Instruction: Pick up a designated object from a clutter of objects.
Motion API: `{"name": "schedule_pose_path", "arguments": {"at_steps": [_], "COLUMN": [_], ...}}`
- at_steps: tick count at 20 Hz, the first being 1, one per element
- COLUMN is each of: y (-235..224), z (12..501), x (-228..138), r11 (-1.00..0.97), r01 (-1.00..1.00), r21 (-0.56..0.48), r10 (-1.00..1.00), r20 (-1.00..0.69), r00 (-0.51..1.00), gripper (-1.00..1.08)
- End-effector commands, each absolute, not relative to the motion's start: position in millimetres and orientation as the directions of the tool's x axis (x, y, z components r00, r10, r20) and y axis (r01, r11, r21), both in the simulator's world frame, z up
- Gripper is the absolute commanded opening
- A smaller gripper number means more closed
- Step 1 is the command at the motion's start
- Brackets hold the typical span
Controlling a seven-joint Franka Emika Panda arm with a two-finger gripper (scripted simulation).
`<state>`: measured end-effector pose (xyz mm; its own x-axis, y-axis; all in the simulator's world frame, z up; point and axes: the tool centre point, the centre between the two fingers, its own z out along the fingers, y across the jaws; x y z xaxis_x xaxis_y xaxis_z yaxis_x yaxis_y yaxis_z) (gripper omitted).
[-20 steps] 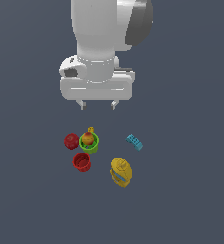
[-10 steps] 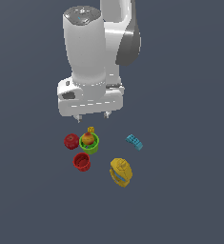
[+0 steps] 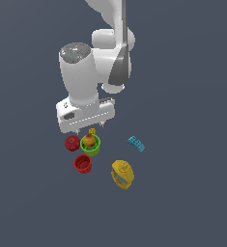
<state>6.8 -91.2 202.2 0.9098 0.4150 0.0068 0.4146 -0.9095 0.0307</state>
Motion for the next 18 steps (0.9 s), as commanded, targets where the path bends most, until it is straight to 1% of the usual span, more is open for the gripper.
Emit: {"name": "schedule_pose_path", "arguments": {"at_steps": [1,9,18], "y": [-97.0,-108.9,-113.3], "z": [187.3,154.6,142.0], "x": [4.4,-2.8,-6.2], "r11": [-0.888,-0.835,-0.811], "r01": [0.459,0.551,0.584], "r21": [0.024,0.007,0.000], "r10": [0.459,0.551,0.584], "r20": [0.004,0.000,0.000], "r00": [0.888,0.835,0.811], "gripper": [1.00,1.00,1.00]}}
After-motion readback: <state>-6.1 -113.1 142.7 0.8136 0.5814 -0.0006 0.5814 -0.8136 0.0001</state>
